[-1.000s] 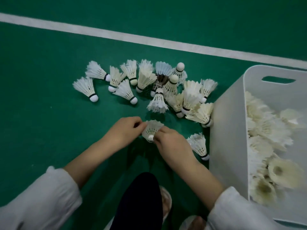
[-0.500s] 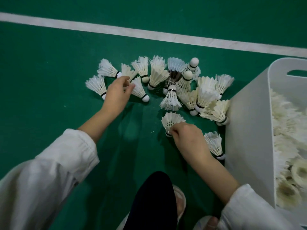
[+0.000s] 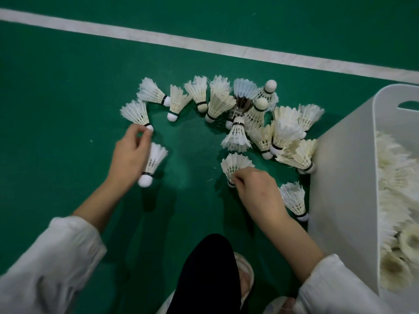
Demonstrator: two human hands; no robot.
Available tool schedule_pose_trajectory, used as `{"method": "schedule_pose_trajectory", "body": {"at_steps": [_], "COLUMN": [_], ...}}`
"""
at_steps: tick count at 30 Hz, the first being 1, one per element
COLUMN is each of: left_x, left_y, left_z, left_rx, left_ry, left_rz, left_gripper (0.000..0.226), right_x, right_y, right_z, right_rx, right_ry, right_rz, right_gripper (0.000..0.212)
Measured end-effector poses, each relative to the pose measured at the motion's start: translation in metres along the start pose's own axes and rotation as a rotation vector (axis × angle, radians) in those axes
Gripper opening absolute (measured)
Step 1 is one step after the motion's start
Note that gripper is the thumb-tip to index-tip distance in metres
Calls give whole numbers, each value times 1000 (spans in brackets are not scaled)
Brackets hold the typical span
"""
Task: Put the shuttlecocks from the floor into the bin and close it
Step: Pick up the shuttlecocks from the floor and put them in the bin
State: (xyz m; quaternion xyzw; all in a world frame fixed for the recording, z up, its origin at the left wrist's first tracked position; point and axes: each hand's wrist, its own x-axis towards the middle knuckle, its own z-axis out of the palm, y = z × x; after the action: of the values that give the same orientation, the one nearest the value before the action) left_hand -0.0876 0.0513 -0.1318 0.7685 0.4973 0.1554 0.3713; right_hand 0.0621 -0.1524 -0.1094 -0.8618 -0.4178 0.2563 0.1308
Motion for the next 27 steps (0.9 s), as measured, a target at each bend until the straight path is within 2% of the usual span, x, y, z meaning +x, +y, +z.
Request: {"method": "schedule_pose_trajectory", "body": {"at_steps": [6,11,17,22,25,27], "left_x": [46,66,22,-23,-34,-38], "left_y": [-12,-21,-16,22,54,82], "left_z": [-29,-16,-4,-9,-11,-12], "left_rx": [194,235,144,216,186,161], "left_ry": [-25,-117,-246,-334,-312,-318], "left_rz": [-253,-285,-120,86,206,304], "left_gripper": [56,47,11,13,20,20], "right_x": [3,5,7,6,3,-4], "right_y": [-3,-1,1,1,-5,-4], "right_z": [-1,-2,-1,-16,-52,-89], "right_rx": [-5,-4,-2,42,139,120], "right_ry": [0,0,-7,-17,-61,-107], "right_rz": [-3,16,23,22,-42,-101], "right_gripper": [26,25,24,21,20,21]}}
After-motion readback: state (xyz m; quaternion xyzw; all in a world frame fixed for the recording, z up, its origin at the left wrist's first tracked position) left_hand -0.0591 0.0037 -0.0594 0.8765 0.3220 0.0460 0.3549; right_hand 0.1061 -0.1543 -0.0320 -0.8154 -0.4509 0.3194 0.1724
